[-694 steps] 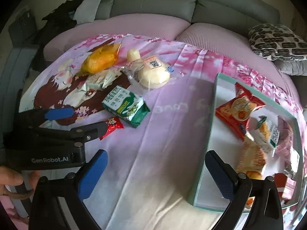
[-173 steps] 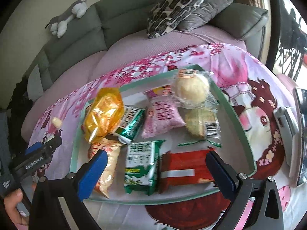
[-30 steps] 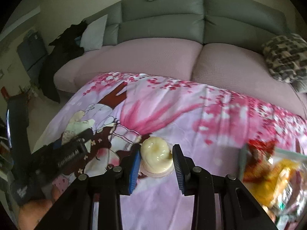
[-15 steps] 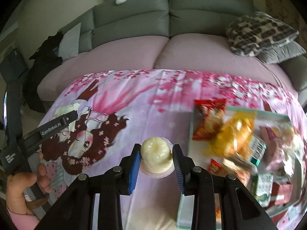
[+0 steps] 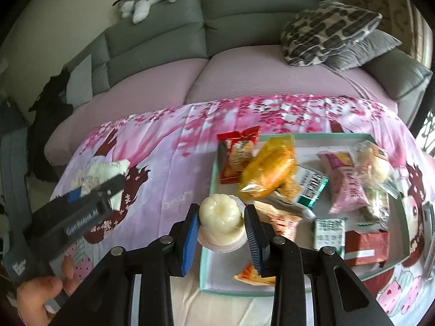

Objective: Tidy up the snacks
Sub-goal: 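Carry the white packet and pudding cup over the teal lid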

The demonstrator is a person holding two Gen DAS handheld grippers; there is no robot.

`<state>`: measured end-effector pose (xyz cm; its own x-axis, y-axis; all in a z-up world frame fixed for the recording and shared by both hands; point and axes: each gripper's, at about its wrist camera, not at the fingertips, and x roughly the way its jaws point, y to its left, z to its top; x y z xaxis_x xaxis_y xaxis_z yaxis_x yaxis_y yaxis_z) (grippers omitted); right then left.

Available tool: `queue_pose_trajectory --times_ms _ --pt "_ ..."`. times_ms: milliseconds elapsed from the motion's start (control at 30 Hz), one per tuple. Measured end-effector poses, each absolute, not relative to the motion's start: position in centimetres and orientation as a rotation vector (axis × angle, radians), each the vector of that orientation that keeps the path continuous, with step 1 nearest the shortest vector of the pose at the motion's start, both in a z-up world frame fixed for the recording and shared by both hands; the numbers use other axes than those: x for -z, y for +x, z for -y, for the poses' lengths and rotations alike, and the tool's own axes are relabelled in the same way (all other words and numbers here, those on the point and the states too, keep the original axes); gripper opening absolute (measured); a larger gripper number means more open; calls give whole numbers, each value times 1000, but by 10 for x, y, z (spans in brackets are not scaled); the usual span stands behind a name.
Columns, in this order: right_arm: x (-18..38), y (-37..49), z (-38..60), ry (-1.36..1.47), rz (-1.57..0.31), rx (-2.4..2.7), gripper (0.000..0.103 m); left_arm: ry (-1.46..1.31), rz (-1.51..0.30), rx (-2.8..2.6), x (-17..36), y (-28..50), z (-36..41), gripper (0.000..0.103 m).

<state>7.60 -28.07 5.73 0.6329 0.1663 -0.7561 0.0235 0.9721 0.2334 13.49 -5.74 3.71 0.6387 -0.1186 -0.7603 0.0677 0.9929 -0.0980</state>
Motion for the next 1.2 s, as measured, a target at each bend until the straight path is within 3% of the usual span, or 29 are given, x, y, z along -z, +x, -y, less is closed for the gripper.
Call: queue_pose_trajectory --times_ms 1200 --pt "-48 18 438 508 -832 126 36 206 -897 335 -70 93 210 59"
